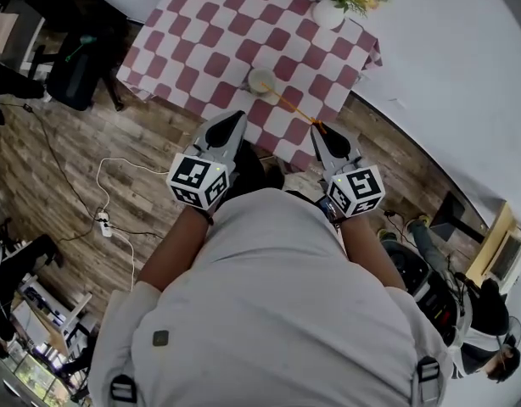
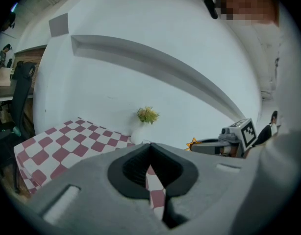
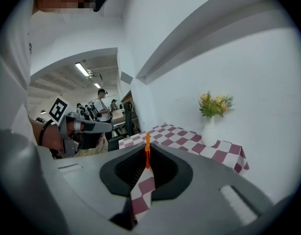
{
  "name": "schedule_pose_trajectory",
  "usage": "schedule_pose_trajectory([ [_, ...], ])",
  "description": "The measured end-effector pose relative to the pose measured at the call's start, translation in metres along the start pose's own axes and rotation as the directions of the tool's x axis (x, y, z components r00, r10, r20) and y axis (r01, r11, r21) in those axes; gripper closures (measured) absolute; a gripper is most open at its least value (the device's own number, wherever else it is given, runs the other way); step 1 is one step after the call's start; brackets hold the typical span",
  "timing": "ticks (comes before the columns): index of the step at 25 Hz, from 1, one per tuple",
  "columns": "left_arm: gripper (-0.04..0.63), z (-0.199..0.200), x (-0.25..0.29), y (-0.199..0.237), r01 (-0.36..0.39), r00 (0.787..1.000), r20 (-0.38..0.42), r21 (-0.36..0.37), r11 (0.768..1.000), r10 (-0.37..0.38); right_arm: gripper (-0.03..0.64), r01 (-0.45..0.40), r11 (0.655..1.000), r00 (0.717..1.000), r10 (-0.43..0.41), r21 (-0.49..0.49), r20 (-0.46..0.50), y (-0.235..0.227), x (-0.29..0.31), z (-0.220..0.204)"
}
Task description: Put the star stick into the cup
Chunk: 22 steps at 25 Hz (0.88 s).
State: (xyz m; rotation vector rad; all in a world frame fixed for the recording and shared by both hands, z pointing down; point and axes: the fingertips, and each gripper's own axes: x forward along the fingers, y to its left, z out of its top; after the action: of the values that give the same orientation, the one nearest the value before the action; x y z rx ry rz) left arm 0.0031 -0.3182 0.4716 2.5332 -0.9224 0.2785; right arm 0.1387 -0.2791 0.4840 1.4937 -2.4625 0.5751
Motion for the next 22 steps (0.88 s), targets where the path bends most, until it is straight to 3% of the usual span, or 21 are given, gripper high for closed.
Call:
schedule_pose_trajectory([
  [22,0.591,-0.001,0.068,0.068,0.083,0.987,-0.132,-0.03,0.996,-0.086,0.588,0.041,0.997,0.986,-0.03,0.064,-0.163,-0.028,0.093,-0.04],
])
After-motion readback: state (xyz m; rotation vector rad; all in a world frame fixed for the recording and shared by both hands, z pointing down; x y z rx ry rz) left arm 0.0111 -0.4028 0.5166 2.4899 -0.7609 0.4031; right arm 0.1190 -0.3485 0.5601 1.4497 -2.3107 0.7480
